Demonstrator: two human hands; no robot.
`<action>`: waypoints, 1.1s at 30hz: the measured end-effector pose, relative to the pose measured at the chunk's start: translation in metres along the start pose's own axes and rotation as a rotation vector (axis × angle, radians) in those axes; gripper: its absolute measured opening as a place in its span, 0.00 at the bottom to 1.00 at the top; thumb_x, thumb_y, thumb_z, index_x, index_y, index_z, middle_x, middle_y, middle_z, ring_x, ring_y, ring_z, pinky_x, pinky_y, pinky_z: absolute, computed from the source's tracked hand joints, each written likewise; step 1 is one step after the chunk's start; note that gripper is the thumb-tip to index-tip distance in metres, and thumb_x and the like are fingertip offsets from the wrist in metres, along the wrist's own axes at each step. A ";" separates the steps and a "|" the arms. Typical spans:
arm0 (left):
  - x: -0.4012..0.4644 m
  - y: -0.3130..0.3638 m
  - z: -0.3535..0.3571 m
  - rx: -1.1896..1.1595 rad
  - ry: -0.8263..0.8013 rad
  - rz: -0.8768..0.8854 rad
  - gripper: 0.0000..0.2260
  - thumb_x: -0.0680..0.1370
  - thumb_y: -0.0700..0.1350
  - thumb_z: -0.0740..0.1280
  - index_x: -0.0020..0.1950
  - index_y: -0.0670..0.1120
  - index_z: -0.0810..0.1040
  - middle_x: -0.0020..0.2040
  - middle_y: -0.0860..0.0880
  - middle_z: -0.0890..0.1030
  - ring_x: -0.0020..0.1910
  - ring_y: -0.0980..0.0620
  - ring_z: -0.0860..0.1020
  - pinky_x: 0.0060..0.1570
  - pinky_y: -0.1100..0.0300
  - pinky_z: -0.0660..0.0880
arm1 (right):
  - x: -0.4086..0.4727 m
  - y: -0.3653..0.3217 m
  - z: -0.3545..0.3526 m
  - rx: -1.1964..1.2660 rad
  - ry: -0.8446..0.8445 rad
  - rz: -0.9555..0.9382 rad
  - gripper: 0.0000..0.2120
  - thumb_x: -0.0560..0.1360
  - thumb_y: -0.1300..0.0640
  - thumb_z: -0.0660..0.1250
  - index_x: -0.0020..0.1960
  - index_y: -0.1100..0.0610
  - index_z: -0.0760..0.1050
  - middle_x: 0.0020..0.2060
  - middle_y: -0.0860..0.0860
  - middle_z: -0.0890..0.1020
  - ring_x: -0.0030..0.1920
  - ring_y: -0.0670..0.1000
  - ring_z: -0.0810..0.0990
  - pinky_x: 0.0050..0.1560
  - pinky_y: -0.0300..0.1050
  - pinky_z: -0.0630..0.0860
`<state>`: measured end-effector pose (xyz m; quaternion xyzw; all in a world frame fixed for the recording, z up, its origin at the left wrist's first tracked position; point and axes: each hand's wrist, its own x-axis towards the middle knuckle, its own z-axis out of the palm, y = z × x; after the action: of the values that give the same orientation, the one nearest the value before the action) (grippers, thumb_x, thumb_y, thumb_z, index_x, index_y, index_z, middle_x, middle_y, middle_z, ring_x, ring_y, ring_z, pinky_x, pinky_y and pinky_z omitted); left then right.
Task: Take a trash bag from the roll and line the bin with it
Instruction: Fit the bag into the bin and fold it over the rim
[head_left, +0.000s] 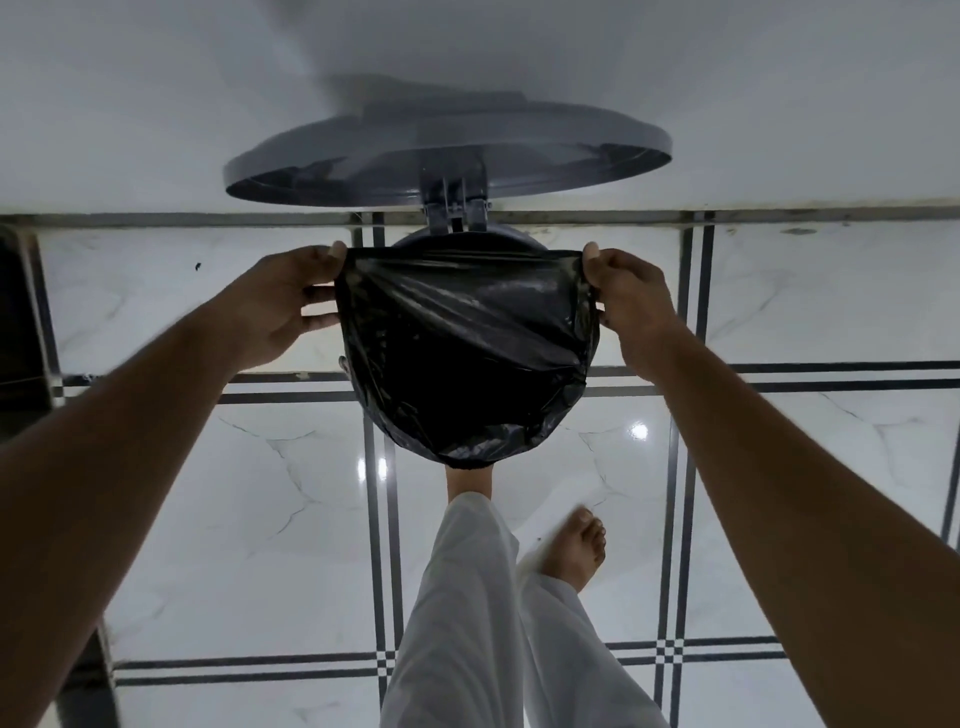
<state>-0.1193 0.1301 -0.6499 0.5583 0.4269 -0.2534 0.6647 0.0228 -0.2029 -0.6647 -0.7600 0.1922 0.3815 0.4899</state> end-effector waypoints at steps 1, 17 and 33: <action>0.004 0.001 0.003 -0.015 0.021 0.006 0.09 0.85 0.55 0.68 0.61 0.51 0.80 0.59 0.53 0.84 0.60 0.52 0.82 0.70 0.47 0.75 | 0.007 0.002 0.004 -0.014 0.021 -0.009 0.18 0.86 0.45 0.69 0.41 0.52 0.81 0.39 0.49 0.83 0.45 0.51 0.81 0.53 0.49 0.79; 0.041 0.006 0.031 0.030 0.152 -0.057 0.12 0.87 0.43 0.61 0.47 0.49 0.81 0.44 0.54 0.83 0.42 0.54 0.79 0.50 0.55 0.73 | 0.050 0.000 0.023 -0.059 -0.004 0.123 0.22 0.87 0.43 0.64 0.55 0.61 0.85 0.59 0.57 0.88 0.61 0.58 0.86 0.67 0.58 0.80; 0.043 0.005 0.019 0.063 0.138 0.074 0.13 0.86 0.38 0.66 0.42 0.50 0.77 0.41 0.52 0.82 0.37 0.53 0.80 0.41 0.59 0.78 | 0.060 -0.001 0.031 0.120 0.030 0.072 0.17 0.86 0.50 0.71 0.40 0.53 0.84 0.46 0.56 0.88 0.48 0.57 0.86 0.62 0.66 0.86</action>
<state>-0.0878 0.1190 -0.6838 0.6105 0.4426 -0.2030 0.6246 0.0491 -0.1704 -0.7172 -0.7273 0.2491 0.3753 0.5179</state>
